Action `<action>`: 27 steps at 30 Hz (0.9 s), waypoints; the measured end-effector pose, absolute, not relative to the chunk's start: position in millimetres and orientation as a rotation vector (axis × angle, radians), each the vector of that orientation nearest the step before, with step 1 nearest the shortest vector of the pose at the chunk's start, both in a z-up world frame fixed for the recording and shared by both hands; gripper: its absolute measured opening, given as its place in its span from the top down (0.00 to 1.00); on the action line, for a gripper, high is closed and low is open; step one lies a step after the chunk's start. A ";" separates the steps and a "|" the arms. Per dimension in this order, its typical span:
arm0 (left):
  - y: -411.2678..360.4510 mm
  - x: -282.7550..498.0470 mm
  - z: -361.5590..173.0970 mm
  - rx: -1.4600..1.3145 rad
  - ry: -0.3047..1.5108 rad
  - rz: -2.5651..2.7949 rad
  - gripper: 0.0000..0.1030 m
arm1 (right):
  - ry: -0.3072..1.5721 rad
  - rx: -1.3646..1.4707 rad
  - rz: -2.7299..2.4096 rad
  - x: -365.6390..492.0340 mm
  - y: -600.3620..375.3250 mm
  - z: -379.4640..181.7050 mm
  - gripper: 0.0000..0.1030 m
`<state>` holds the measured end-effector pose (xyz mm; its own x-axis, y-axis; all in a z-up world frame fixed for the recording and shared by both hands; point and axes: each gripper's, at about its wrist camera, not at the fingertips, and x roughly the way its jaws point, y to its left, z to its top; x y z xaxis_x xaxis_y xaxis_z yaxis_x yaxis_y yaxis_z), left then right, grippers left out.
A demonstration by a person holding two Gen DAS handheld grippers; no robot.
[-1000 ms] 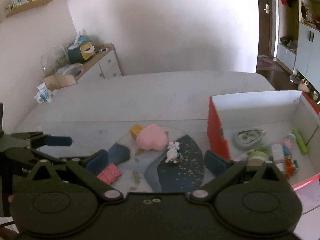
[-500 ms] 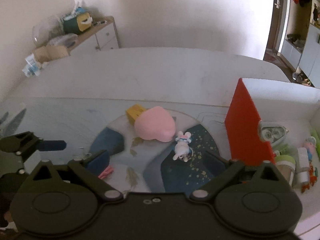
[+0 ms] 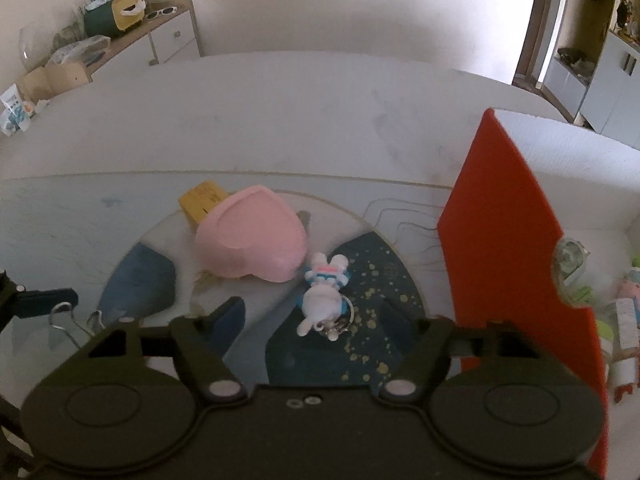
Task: Organize rigid objects
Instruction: 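Grasp the pink binder clip with the left gripper while the right grasps the white bunny keychain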
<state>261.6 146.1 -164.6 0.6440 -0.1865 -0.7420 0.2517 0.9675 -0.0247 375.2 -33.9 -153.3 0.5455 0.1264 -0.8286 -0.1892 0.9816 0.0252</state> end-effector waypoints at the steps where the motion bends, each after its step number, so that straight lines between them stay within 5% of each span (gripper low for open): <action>1: 146.2 262.4 -165.2 0.079 0.837 -0.254 0.08 | 0.977 -0.072 0.184 377.2 -34.0 -155.2 0.33; 6: 146.3 264.0 -169.6 0.077 0.852 -0.257 0.30 | 0.985 -0.066 0.170 379.4 -34.7 -160.5 0.44; 17: 142.2 261.0 -169.7 0.128 0.833 -0.248 0.60 | 0.986 -0.078 0.146 385.2 -30.8 -163.8 0.65; 27: 139.5 260.9 -168.8 0.137 0.830 -0.268 0.68 | 0.984 -0.102 0.153 374.4 -29.8 -163.3 0.73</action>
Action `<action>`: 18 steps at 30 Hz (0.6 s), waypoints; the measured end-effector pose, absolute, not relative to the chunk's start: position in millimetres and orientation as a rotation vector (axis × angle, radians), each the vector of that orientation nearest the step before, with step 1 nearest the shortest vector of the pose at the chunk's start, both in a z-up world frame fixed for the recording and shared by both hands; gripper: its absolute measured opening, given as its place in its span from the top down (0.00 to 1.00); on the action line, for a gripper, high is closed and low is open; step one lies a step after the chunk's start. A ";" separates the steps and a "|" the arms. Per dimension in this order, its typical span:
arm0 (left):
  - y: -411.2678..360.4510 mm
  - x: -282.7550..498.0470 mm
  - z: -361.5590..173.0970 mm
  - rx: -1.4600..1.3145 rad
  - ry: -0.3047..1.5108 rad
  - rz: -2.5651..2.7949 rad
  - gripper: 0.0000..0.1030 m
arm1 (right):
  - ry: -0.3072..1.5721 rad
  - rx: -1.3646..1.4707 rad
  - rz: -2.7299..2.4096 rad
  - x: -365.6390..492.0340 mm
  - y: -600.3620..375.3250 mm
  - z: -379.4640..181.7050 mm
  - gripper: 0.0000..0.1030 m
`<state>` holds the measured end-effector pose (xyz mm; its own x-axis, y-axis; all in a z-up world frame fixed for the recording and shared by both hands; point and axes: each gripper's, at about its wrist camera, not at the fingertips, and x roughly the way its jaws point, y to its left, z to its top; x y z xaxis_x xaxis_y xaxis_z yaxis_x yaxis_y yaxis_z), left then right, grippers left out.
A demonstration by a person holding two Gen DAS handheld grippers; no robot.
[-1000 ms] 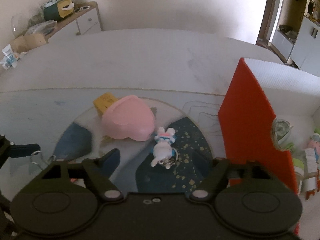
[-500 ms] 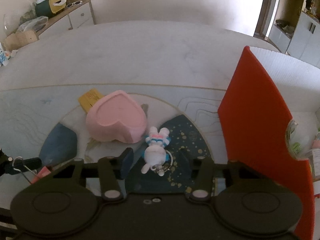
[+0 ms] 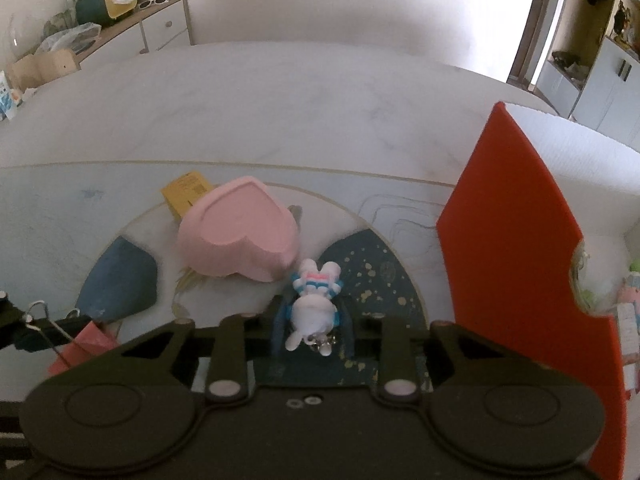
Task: Organize rigid objects
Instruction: 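Grasp the pink binder clip with the left gripper while the right grasps the white bunny keychain, then carry the binder clip and bunny keychain over the red box with both grippers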
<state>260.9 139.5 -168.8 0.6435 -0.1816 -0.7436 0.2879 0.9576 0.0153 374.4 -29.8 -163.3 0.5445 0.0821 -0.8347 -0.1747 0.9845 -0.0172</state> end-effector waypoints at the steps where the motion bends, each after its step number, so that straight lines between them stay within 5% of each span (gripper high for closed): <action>1: 139.3 261.3 -168.7 0.135 0.833 -0.268 0.68 | 0.983 -0.095 0.149 374.2 -30.0 -162.2 0.73; 18: 150.6 260.6 -162.3 0.025 0.899 -0.237 0.69 | 0.959 0.026 0.219 316.7 -47.7 -114.0 0.74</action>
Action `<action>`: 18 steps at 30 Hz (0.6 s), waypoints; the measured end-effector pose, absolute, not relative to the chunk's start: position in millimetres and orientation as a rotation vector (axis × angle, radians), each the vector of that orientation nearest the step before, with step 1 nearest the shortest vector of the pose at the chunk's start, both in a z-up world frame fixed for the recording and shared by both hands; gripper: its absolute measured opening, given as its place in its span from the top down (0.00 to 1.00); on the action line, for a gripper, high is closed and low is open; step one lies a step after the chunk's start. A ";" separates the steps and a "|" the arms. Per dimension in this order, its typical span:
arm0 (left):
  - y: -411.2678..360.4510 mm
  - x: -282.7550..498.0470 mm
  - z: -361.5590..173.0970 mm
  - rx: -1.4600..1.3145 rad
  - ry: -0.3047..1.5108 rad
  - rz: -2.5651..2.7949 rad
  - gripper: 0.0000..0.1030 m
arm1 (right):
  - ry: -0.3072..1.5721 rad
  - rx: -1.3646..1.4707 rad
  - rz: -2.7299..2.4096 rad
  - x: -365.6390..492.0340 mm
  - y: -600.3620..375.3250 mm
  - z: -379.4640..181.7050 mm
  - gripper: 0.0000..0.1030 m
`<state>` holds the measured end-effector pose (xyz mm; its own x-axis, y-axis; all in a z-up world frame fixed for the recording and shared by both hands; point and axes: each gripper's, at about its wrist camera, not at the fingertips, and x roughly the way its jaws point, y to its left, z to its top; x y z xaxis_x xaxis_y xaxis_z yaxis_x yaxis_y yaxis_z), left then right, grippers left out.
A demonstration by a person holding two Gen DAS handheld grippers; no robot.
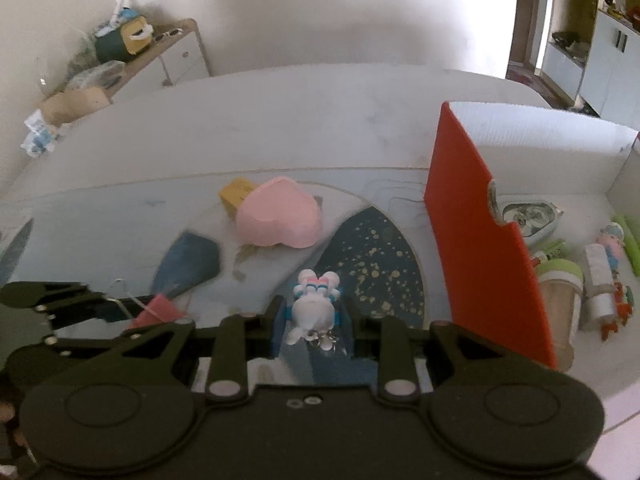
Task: Organize rigid objects
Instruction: 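Carry the binder clip and bunny keychain over the red box with both grippers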
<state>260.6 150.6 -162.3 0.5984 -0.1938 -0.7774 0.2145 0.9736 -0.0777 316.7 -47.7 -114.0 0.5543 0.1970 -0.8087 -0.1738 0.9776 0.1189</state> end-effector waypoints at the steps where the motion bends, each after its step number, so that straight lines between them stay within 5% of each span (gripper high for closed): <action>1: 150.6 259.5 -161.8 0.020 0.902 -0.236 0.69 | 0.952 0.026 0.229 314.0 -48.6 -110.4 0.73; 18: 137.0 249.5 -112.8 -0.082 0.870 -0.202 0.69 | 0.864 0.054 0.295 284.2 -85.3 -50.5 0.73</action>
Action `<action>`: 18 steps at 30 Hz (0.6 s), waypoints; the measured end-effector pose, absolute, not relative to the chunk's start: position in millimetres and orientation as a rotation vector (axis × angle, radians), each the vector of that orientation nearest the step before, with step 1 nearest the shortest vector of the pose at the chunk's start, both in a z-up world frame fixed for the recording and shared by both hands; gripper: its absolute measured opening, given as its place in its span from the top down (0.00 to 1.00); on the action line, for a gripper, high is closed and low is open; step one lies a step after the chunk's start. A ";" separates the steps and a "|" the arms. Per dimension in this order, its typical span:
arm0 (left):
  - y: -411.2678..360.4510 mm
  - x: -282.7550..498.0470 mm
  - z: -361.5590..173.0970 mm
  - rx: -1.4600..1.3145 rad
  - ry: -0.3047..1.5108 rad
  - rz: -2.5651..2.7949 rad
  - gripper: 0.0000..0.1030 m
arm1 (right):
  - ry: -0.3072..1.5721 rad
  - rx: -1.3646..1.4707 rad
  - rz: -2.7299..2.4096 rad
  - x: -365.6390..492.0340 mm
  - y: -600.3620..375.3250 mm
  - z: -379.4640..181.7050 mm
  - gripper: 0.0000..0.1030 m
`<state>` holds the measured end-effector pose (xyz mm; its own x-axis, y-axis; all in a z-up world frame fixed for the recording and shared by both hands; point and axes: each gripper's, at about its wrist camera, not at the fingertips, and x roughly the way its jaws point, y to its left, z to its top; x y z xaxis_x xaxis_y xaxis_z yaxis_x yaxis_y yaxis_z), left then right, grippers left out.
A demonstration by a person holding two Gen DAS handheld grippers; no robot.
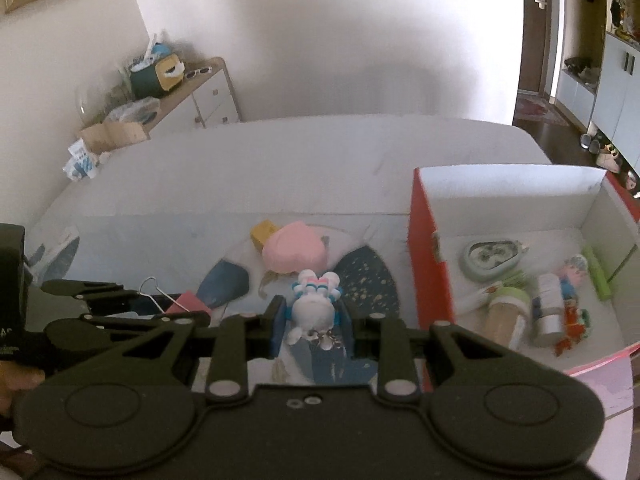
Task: Organize rigid objects
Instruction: 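Carry the binder clip and bunny keychain over the red box with both grippers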
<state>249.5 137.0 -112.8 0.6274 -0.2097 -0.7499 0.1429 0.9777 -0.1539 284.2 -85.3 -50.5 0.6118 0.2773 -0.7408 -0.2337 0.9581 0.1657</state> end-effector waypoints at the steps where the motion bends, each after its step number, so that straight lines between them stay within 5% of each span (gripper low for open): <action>1: 134.4 250.7 -107.9 -0.090 0.869 -0.208 0.69 | 0.860 0.057 0.296 283.6 -89.4 -47.6 0.74; 18: 59.5 281.1 -51.0 -0.053 0.795 -0.249 0.69 | 0.777 0.077 0.252 287.6 -178.4 -26.3 0.73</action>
<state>281.1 59.5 -51.0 0.6728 -0.2406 -0.6996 0.2009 0.9695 -0.1402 287.6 -178.4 -26.3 0.6845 0.2528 -0.6838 -0.1964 0.9672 0.1609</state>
